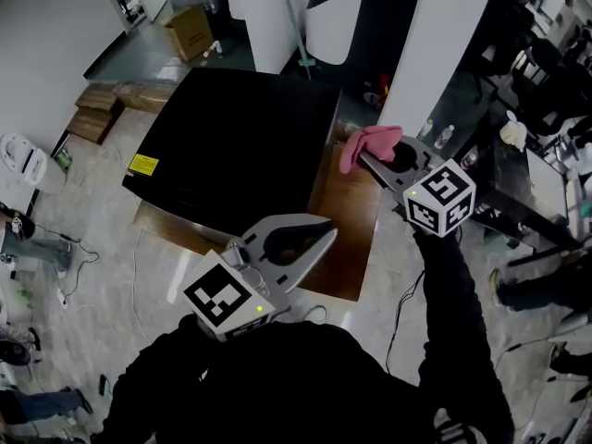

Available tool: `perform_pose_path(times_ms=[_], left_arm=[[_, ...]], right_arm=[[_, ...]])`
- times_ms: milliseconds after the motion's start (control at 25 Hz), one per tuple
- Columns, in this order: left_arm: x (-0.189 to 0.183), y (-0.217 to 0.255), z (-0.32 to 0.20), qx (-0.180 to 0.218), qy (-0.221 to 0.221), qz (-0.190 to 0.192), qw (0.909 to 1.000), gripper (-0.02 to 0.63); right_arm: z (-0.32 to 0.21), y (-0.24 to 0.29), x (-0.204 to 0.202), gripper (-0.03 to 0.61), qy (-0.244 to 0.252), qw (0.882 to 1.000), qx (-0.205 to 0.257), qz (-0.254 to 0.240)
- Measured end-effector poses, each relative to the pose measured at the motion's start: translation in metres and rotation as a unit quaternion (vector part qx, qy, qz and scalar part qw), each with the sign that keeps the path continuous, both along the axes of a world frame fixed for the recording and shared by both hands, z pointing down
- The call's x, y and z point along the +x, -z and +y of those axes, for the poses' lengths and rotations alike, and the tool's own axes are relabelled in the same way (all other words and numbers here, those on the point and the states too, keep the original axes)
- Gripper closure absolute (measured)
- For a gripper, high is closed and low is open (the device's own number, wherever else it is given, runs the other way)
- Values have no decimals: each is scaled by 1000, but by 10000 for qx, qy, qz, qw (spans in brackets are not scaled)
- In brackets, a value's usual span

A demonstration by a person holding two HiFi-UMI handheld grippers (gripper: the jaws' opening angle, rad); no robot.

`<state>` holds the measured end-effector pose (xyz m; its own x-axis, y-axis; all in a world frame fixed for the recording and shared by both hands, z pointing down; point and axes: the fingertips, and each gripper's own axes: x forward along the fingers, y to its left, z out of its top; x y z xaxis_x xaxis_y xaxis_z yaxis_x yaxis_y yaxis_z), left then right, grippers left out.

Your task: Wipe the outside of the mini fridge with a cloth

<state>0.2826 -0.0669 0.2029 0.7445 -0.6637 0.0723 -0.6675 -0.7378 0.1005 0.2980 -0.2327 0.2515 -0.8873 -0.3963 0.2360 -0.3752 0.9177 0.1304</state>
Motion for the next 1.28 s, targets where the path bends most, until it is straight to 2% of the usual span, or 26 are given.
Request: perform_pose_path(times_ms=[120,280,480,600,720,880,1000,1080,1280], left_arm=[[-46,15,-11,210,213,-333,9990,607],[-100,36,-32,345,531,-245,9977,607],[-153,51,-65,631,922,-529,9923,607],[-178,47,-89,593,1052,-638,9906,607],[-198,40,-107,430,1061,-499,9922,607],[-212,34,-109,421,892,-416,9943,607],[-231,32,-105,429,788,-297,9955,607],[-247,29,-102,400,767,-231,9960,607],[-272,27,-89,367,550,-128,9977,607]], right_arm=[[-5,13,-34,463,113,9977,224,629],[-29,25,-72,463,69,9896,337,1395],[-70,18,-120,463,-71,9671,343,2521],[-99,1,-146,463,-113,9429,261,3319],[-132,-20,-166,463,-255,9176,296,3956],[-162,-42,-180,469,-538,8748,820,4744],[-159,-43,-191,484,-324,8506,1335,5076],[-153,-44,-197,491,-213,8453,1432,5142],[-129,-46,-204,494,-254,8564,1139,5029]])
